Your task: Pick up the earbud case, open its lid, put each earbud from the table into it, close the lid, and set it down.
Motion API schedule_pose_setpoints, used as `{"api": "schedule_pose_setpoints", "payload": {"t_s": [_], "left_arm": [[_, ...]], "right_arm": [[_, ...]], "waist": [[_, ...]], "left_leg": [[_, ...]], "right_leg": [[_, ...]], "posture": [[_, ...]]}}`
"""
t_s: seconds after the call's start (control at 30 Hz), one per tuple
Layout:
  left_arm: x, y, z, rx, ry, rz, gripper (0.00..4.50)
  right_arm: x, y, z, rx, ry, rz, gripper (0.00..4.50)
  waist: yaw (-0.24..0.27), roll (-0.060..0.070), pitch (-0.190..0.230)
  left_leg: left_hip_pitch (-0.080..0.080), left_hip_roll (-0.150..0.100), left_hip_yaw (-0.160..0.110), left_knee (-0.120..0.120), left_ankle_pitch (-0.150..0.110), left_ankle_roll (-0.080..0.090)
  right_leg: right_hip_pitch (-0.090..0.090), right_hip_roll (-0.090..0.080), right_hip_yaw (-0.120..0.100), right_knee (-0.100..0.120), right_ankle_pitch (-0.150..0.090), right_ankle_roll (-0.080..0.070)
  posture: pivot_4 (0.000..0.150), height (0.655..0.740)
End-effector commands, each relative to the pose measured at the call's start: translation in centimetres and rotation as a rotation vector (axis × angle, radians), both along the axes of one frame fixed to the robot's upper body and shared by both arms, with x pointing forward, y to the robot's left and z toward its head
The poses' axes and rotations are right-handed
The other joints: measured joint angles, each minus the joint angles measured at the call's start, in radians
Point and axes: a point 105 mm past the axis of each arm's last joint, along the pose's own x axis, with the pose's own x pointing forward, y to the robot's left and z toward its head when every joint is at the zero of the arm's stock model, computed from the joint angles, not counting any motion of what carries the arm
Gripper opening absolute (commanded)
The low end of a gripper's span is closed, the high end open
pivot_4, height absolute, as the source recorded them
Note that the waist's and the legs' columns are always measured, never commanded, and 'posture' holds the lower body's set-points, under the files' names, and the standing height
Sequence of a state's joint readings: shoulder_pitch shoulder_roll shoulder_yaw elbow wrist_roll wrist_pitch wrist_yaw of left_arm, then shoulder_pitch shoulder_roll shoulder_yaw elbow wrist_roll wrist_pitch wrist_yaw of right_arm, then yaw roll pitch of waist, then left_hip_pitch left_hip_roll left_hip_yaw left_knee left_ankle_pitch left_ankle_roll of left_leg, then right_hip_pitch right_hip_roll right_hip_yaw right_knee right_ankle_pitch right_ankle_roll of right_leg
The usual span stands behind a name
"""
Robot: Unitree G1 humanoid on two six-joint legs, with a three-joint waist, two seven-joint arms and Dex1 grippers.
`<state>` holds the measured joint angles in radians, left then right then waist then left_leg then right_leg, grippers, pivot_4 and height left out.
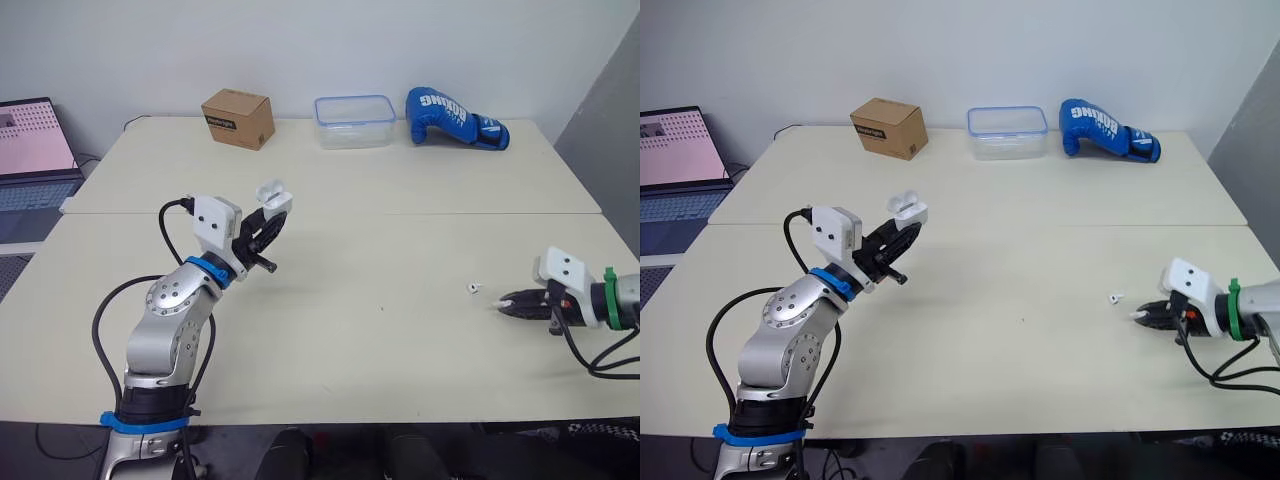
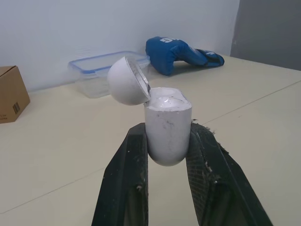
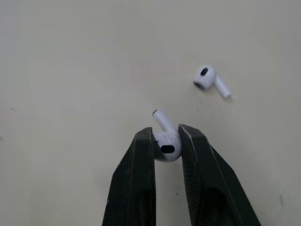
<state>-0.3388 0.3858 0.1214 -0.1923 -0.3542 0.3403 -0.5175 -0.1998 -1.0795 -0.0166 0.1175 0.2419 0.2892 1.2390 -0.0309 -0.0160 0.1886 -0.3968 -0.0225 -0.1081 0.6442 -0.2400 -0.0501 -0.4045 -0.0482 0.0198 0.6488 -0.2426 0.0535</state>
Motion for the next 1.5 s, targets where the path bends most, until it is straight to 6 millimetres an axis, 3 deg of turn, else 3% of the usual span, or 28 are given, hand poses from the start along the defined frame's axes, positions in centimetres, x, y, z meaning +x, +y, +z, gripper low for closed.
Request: {"api": "schedule_pose_setpoints", "payload": {"t_s": [0.03,0.2,0.33,0.57,0.67,0.77,0.87,0.93,1.2,1.5], "left_arm": [[-0.2,-0.4,1.2,-0.004,-0.055,-0.019,0.72],[0.0,-0.5,1.4,-0.003,-0.057,-0.026,0.72],[0.0,-0.7,1.4,0.002,-0.055,-0.036,0.72],[0.2,-0.5,1.4,0.006,-0.051,-0.038,0.72],[0.3,-0.6,1.4,0.007,-0.052,-0.042,0.72],[0.3,-0.7,1.4,0.007,-0.053,-0.045,0.72],[0.4,-0.8,1.4,0.008,-0.055,-0.047,0.72],[0.4,-0.9,1.4,0.012,-0.056,-0.049,0.72],[0.0,-0.9,1.0,0.036,-0.05,-0.055,0.72],[0.0,-0.8,1.1,0.037,-0.053,-0.051,0.72]], "right_arm": [[-0.1,-1.4,0.1,-0.026,-0.033,-0.04,1.14],[-0.5,-2.5,-1.3,-0.034,-0.002,-0.092,2.87],[-0.6,-2.9,-1.0,-0.044,-0.011,-0.105,4.32],[-1.7,-0.9,2.4,0.001,0.051,-0.001,4.45],[-0.7,0.2,4.2,0.031,0.012,-0.001,4.45],[0.6,0.3,4.7,-0.015,-0.059,-0.014,4.45],[1.3,-0.5,3.7,-0.206,-0.115,0.042,3.86],[1.7,-1.2,2.7,-0.325,-0.137,0.082,3.18],[1.7,0.1,0.9,-0.328,-0.091,0.136,0.11],[0.2,0.9,0.3,-0.382,-0.039,0.261,0.02]], "waist": [[0.0,0.0,0.0],[0.001,0.0,0.0],[0.002,0.0,0.0],[0.002,0.0,0.0],[0.0,0.0,0.0],[0.004,0.0,0.0],[0.005,0.0,0.0],[0.008,0.0,0.0],[0.006,0.0,0.0],[0.005,0.0,0.0]], "left_leg": [[0.0,0.0,0.0,0.0,0.0,0.0],[0.0,0.0,0.0,0.0,0.0,0.0],[0.0,0.0,0.0,0.0,0.0,0.0],[0.0,0.0,0.0,0.0,0.0,0.0],[0.001,0.0,0.0,0.001,0.0,0.0],[0.0,0.0,0.0,0.001,0.0,0.0],[-0.001,-0.001,0.0,0.001,0.0,0.0],[-0.001,-0.001,0.0,0.001,0.0,0.0],[0.0,-0.001,0.0,0.001,0.0,0.0],[0.0,-0.002,0.0,0.001,0.0,0.0]], "right_leg": [[0.0,0.0,0.0,0.0,0.0,0.0],[0.0,0.0,0.0,0.0,0.0,0.0],[0.0,0.0,0.0,0.0,0.0,0.0],[0.0,0.0,0.0,0.0,0.0,0.001],[0.0,0.0,0.0,0.0,0.0,0.001],[0.0,0.0,0.0,0.0,0.0,0.001],[0.0,-0.001,0.0,-0.001,0.0,0.0],[0.0,-0.001,-0.001,-0.001,0.0,0.001],[0.0,-0.002,0.0,0.0,0.0,0.0],[0.0,-0.002,0.0,0.0,0.0,0.0]], "posture": [[0.15,0.74],[0.15,0.74],[0.15,0.74],[0.15,0.74],[0.15,0.74],[0.15,0.74],[0.15,0.74],[0.15,0.74],[0.15,0.74],[0.15,0.74]]}}
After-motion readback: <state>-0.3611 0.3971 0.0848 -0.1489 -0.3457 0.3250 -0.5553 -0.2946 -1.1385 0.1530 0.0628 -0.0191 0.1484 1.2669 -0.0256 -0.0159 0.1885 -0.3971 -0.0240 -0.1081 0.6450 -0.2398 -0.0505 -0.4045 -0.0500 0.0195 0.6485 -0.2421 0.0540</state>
